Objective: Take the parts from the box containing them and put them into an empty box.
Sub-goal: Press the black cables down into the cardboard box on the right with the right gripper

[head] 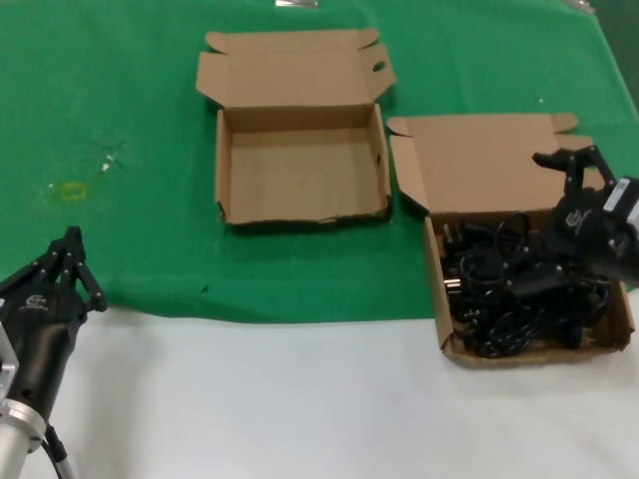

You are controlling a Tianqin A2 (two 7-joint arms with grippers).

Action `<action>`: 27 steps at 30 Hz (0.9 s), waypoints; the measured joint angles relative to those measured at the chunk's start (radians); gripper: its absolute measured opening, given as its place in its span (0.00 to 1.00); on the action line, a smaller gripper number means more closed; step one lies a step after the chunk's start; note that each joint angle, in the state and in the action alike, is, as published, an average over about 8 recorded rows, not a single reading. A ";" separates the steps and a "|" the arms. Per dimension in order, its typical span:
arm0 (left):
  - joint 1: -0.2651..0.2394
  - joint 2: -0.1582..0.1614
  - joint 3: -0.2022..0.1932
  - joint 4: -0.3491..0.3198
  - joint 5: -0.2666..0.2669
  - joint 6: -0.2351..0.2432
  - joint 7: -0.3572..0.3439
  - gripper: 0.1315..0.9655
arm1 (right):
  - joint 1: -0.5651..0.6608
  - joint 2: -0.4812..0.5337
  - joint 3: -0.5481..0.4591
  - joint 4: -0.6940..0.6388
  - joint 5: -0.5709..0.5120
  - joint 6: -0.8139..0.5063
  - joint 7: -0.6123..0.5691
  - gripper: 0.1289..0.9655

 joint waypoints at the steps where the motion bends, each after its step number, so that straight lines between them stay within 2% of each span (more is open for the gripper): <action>1: 0.000 0.000 0.000 0.000 0.000 0.000 0.000 0.02 | 0.013 0.010 -0.005 -0.003 -0.002 -0.027 -0.004 1.00; 13: 0.000 0.000 0.000 0.000 0.000 0.000 0.000 0.01 | 0.203 0.060 -0.095 -0.097 -0.056 -0.333 -0.111 1.00; 20: 0.000 0.000 0.000 0.000 0.000 0.000 0.000 0.01 | 0.356 0.027 -0.161 -0.209 -0.112 -0.492 -0.214 1.00; 27: 0.000 0.000 0.000 0.000 0.000 0.000 0.000 0.01 | 0.481 -0.026 -0.213 -0.333 -0.166 -0.588 -0.326 1.00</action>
